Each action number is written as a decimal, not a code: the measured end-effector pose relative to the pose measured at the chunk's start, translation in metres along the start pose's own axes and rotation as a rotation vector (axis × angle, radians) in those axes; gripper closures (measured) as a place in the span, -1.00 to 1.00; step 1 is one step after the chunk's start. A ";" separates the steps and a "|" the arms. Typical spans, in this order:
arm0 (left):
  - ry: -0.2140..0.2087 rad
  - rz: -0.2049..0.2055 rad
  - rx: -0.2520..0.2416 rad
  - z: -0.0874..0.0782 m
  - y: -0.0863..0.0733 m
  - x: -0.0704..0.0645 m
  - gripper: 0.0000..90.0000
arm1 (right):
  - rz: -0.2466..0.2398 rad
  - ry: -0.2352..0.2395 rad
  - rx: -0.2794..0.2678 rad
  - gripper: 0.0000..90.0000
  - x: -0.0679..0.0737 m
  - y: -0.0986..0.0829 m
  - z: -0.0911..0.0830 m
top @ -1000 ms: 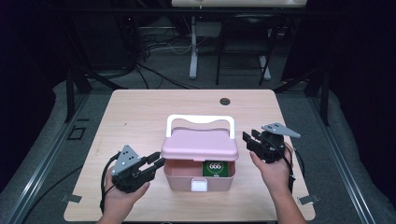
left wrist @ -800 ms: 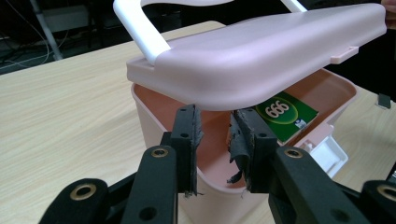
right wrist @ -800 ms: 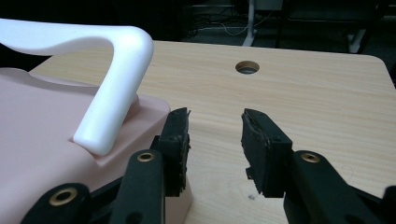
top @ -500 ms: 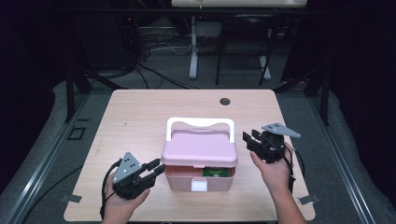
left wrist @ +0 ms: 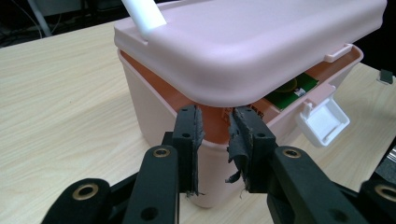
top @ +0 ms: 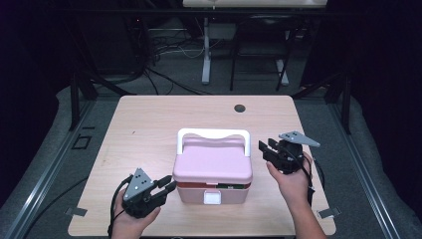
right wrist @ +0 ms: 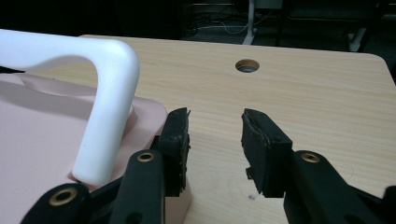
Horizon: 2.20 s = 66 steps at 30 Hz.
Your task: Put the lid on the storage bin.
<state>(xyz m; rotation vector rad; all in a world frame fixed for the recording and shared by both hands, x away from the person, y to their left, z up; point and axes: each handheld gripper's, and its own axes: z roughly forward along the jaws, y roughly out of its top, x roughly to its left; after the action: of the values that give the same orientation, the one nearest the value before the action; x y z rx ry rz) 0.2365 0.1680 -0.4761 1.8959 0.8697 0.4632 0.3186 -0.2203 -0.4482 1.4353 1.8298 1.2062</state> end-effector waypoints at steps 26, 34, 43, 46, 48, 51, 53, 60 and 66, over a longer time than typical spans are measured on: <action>-0.011 -0.007 0.011 -0.002 -0.009 -0.003 0.59 | -0.001 0.000 0.001 0.36 0.001 -0.002 0.004; -0.003 -0.011 0.012 -0.001 -0.011 0.000 0.60 | -0.001 0.001 -0.006 0.36 0.000 -0.002 0.004; 0.024 -0.039 0.007 -0.001 -0.014 0.011 0.51 | -0.001 0.007 0.000 0.34 0.000 -0.002 0.003; 0.038 -0.048 0.003 0.000 -0.015 0.013 0.47 | 0.002 0.006 -0.015 0.33 0.000 -0.002 0.003; 0.045 -0.055 0.006 0.001 -0.016 0.018 0.46 | 0.001 0.010 -0.003 0.33 0.000 -0.001 0.002; 0.060 -0.065 0.010 0.003 -0.018 0.023 0.42 | 0.001 0.015 -0.009 0.33 0.000 0.000 0.001; 0.065 -0.068 0.012 0.004 -0.018 0.024 0.41 | 0.003 0.015 -0.016 0.33 0.000 0.000 0.001; 0.092 -0.094 0.011 0.008 -0.022 0.037 0.40 | 0.004 0.021 -0.015 0.32 0.000 0.000 0.001; 0.101 -0.110 0.015 0.010 -0.026 0.044 0.37 | 0.000 0.028 -0.013 0.32 0.001 0.000 0.001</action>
<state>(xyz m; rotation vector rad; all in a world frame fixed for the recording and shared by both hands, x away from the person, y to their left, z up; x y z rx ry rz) 0.2627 0.2019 -0.5054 1.8403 1.0415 0.4894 0.3191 -0.2187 -0.4483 1.4180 1.8369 1.2421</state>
